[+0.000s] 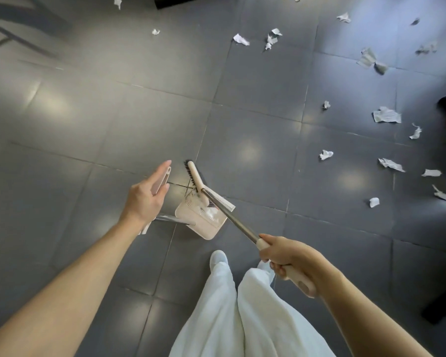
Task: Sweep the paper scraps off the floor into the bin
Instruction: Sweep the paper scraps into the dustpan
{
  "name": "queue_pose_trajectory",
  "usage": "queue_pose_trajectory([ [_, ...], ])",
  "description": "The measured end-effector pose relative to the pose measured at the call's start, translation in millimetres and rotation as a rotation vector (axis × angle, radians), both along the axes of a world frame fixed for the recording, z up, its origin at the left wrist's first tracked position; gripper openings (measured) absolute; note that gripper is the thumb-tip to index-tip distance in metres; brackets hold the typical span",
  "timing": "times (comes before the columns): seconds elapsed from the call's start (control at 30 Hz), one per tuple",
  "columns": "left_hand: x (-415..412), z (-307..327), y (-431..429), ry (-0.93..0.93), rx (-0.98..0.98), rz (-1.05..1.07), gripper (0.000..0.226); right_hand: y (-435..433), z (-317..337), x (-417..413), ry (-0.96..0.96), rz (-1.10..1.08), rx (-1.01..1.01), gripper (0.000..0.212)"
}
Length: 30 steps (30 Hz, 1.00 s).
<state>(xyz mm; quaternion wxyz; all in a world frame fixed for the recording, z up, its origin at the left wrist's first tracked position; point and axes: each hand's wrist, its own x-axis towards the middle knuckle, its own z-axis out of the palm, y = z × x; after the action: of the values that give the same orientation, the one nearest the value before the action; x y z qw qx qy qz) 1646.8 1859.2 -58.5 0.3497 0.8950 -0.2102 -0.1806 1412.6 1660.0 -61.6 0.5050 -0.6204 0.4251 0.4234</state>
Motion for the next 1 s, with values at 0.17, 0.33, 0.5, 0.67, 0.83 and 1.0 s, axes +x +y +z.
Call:
queue_pose_trajectory([
  [0.17,-1,-1,3,0.024,-0.037,-0.003,0.055,-8,27,-3,-0.030,-0.033,0.007,0.053],
  [0.33,-5,-1,-23,0.081,-0.101,-0.027,0.055,-28,39,-12,-0.068,-0.103,-0.032,0.064],
  [0.5,-7,8,-87,0.059,-0.149,-0.075,0.054,-69,47,-30,-0.095,-0.236,-0.079,0.046],
  [0.67,-10,15,-181,0.076,-0.181,-0.185,0.055,-129,45,-56,-0.116,-0.461,-0.153,0.032],
  [0.83,-18,10,-296,0.032,-0.169,-0.306,0.055,-217,26,-72,-0.138,-0.557,-0.305,0.030],
  [1.0,-31,-1,-408,0.019,-0.184,-0.401,0.056,-319,11,-77,-0.088,-0.570,-0.458,0.029],
])
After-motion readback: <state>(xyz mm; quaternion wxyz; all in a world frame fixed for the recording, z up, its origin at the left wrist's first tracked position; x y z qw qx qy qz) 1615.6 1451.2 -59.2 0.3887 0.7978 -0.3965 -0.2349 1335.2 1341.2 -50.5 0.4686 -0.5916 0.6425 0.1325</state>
